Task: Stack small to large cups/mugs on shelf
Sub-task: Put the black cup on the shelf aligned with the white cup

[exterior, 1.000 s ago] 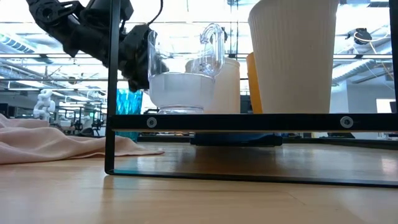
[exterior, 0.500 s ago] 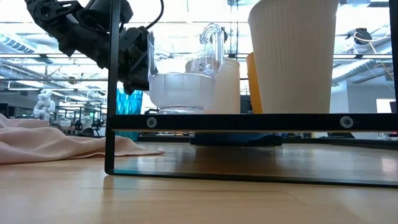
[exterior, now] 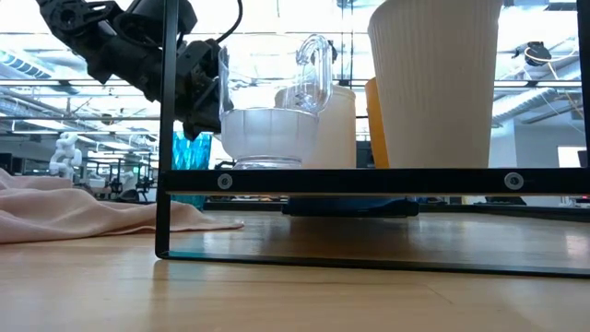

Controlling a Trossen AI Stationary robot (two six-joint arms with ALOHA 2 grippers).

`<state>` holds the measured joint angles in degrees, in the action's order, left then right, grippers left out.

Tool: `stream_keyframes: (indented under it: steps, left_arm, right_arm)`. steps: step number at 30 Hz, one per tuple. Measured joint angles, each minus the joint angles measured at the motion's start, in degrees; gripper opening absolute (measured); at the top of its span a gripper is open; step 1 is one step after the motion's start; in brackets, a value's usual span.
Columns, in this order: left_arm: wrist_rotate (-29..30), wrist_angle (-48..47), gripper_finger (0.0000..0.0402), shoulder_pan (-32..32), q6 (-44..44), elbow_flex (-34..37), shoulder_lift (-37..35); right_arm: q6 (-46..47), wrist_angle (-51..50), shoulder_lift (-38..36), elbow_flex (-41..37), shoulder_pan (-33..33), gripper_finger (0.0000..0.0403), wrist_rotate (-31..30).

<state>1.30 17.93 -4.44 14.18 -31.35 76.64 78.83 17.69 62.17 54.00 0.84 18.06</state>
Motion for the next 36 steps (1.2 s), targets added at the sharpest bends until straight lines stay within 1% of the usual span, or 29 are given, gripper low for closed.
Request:
stream_keyframes:
  steps: [4, 7, 10, 17, 24, 36]
  left_arm:
    - [-0.38, 0.53, 0.0003, -0.46, -0.01, 0.00, 0.02]
    - [-3.13, 3.03, 0.0003, -1.24, 0.07, 0.00, 0.04]
    - [-4.62, 4.04, 0.0003, -1.76, 1.16, 0.00, 0.04]
    - [-5.71, 4.32, 0.0002, -1.86, 1.32, 0.00, 0.27]
    - [-5.72, 5.12, 0.0002, -1.94, 1.40, -0.09, 2.83]
    - [-4.18, 6.35, 0.0002, -2.04, 1.13, -0.02, 2.95]
  right_arm:
    - [0.00, 0.02, 0.00, 0.00, 0.00, 0.0075, -0.01]
    - [0.01, 0.02, 0.00, 0.00, 0.01, 0.0075, -0.02]
    - [0.07, 0.02, 0.00, 0.00, 0.00, 0.0075, 0.00]
    - [0.10, 0.02, 0.00, 0.00, 0.02, 0.0075, -0.02]
    - [0.04, 0.02, 0.00, 0.00, 0.00, 0.0075, -0.20]
    - [0.15, 0.02, 0.00, 0.00, 0.00, 0.0075, -0.27]
